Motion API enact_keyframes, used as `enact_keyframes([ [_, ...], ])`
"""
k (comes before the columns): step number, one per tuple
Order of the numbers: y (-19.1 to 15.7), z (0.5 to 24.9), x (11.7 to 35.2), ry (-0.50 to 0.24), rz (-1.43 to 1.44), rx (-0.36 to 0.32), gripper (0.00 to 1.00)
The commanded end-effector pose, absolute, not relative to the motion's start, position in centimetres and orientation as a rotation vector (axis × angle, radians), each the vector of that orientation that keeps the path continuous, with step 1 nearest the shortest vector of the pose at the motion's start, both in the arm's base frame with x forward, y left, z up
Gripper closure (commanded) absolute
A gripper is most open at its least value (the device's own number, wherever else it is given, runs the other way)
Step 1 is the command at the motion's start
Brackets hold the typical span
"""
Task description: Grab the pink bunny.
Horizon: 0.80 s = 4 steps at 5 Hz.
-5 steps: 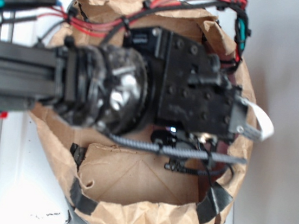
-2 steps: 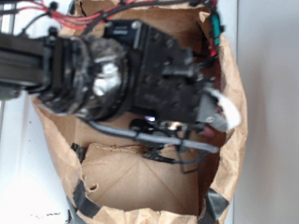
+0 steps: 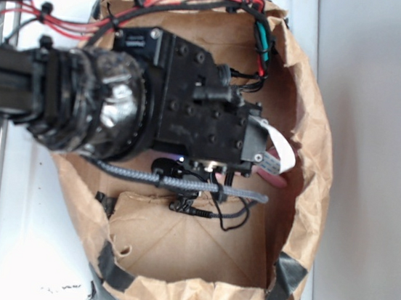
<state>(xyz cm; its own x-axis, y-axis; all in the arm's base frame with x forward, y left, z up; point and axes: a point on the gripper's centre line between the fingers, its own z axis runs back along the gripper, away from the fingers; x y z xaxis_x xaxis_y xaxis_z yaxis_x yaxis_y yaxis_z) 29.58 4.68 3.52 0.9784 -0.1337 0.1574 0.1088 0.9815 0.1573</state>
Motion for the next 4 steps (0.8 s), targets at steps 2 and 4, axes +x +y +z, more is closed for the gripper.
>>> enact_keyframes([
  [2, 5.4, 7.1, 30.9, -0.227, -0.080, 0.120, 1.00],
  [4, 6.3, 10.0, 31.0, -0.221, -0.054, 0.056, 1.00],
])
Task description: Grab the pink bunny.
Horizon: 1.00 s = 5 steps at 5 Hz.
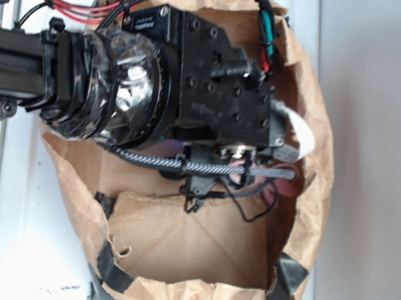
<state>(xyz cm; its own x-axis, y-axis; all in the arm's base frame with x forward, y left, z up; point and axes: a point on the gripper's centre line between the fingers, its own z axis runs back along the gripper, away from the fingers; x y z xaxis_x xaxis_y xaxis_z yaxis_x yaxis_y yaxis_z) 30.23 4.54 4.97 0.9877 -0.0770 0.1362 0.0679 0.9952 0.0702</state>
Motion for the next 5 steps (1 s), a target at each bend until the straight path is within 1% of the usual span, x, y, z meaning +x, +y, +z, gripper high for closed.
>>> enact_keyframes([
  [1, 6.8, 13.0, 30.1, -0.205, -0.074, -0.001, 1.00],
  [2, 7.2, 15.8, 29.5, -0.185, -0.080, -0.043, 1.00],
  [3, 7.7, 18.3, 28.3, -0.195, -0.083, -0.082, 1.00],
  [4, 7.1, 20.1, 26.7, -0.249, -0.057, -0.065, 1.00],
  [5, 6.1, 22.3, 25.2, -0.317, -0.001, -0.032, 1.00],
])
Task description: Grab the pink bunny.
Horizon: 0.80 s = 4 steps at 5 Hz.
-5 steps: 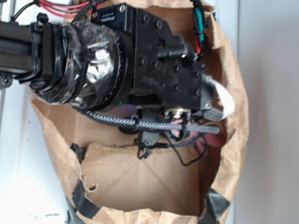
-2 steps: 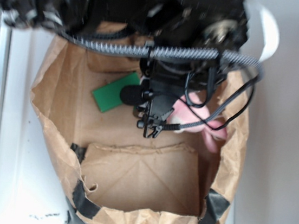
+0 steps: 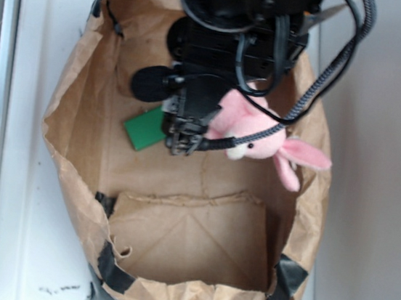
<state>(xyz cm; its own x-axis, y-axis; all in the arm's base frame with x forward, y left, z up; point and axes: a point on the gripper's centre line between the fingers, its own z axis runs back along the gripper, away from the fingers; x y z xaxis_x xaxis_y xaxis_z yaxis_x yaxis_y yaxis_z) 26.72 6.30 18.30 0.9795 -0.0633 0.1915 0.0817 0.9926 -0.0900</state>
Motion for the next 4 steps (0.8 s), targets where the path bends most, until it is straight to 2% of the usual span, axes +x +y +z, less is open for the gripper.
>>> enact_keyframes([
  [1, 5.1, 22.6, 24.7, -0.313, 0.007, 0.015, 1.00],
  [2, 3.7, 21.8, 24.5, -0.340, 0.032, 0.104, 1.00],
  [3, 3.2, 21.4, 24.6, -0.336, 0.033, 0.127, 1.00],
  [4, 3.1, 21.0, 24.6, -0.372, 0.021, 0.140, 1.00],
])
